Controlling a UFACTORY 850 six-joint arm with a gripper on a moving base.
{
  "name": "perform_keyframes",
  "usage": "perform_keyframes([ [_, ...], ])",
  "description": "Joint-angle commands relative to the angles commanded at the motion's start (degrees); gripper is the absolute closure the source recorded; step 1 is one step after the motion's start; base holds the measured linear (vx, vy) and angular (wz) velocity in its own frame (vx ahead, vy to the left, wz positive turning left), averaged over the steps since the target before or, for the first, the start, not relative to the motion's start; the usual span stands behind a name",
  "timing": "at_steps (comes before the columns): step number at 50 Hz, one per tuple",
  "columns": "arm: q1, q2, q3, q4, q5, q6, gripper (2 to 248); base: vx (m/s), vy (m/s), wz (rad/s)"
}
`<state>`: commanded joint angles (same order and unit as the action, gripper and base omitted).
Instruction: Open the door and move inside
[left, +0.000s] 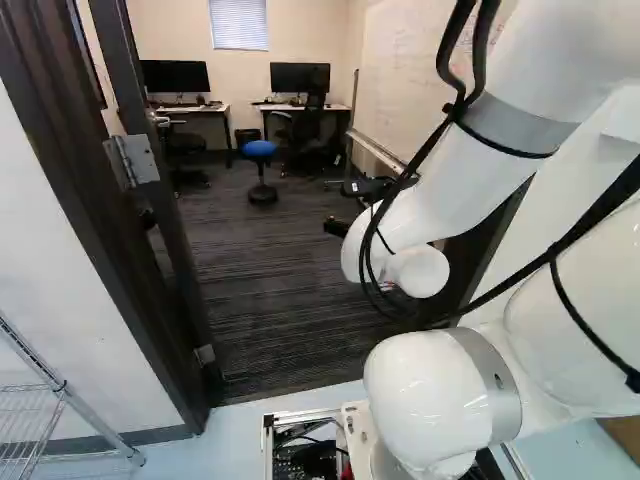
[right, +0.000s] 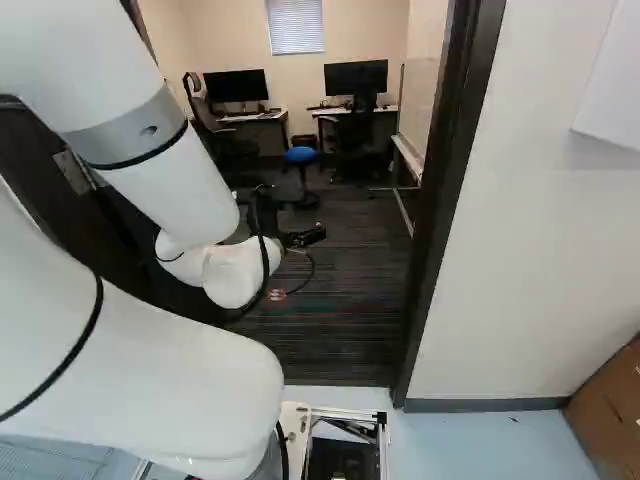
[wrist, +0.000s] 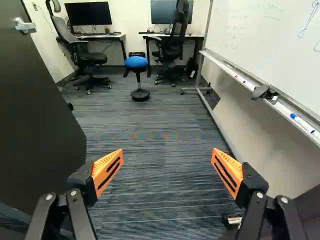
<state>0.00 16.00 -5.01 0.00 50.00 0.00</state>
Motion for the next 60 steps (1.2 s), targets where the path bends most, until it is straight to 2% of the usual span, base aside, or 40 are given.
perform_keyframes([
  [28, 0.0, 0.0, 0.01, 0.0, 0.0, 0.0, 3, 0.033, 0.007, 0.006],
  [60, 0.0, 0.0, 0.01, 0.0, 0.0, 0.0, 3, 0.135, 0.023, -0.009],
])
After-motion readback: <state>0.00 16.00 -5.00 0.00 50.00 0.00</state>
